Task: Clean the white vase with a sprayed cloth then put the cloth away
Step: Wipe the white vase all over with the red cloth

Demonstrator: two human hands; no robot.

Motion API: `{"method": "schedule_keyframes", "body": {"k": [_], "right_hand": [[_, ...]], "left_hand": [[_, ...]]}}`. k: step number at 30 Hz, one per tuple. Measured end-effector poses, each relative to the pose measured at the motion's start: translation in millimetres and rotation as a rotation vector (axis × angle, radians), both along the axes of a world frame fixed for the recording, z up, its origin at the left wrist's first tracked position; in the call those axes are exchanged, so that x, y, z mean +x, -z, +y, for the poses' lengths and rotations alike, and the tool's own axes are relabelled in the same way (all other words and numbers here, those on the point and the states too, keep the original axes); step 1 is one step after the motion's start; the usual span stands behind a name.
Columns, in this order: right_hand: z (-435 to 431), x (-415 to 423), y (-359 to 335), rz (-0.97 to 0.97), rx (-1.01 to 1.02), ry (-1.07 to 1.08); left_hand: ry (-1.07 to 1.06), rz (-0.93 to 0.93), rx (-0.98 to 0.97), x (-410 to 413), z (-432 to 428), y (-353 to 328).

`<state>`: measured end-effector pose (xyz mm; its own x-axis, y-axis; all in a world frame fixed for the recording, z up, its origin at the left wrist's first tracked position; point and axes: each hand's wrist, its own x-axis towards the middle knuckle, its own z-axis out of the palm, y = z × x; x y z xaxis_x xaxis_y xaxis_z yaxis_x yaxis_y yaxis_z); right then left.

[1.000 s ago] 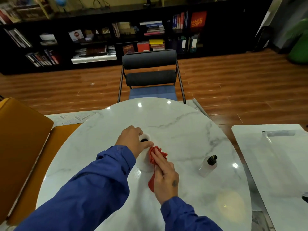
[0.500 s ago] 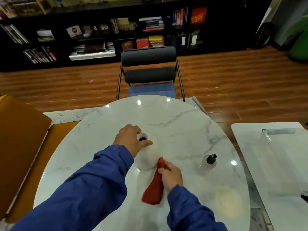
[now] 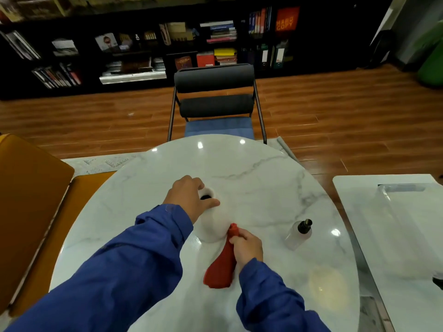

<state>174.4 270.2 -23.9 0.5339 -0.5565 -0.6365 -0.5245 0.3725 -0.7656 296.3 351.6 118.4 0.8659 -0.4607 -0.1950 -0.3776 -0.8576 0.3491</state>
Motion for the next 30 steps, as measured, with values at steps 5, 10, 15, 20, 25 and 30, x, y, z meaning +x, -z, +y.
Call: {"method": "schedule_keyframes", "body": {"k": [5,10,15,20,25,30], "right_hand": [[-39,55,-28,-0.091,-0.127,-0.096],[7,16,-61,-0.427,-0.464,-0.121],[43,-26,-26,-0.576,-0.716,-0.236],[16,-29,-35,-0.485,-0.448,0.004],[-8,-26,-37,-0.444,-0.276,0.179],[6,-18,-51,-0.542,-0.287,0.154]], "left_hand": [[-0.017,-0.002,0.002,-2,-1,0],[-0.03,-0.018,-0.023,-4,-1,2],[-0.057,-0.022,-0.022,-7,-1,3],[-0.186,-0.109,0.11,-14,-5,3],[-0.102,-0.043,0.181,11,9,-14],[0.177,0.067,0.058,22,36,-11]]}}
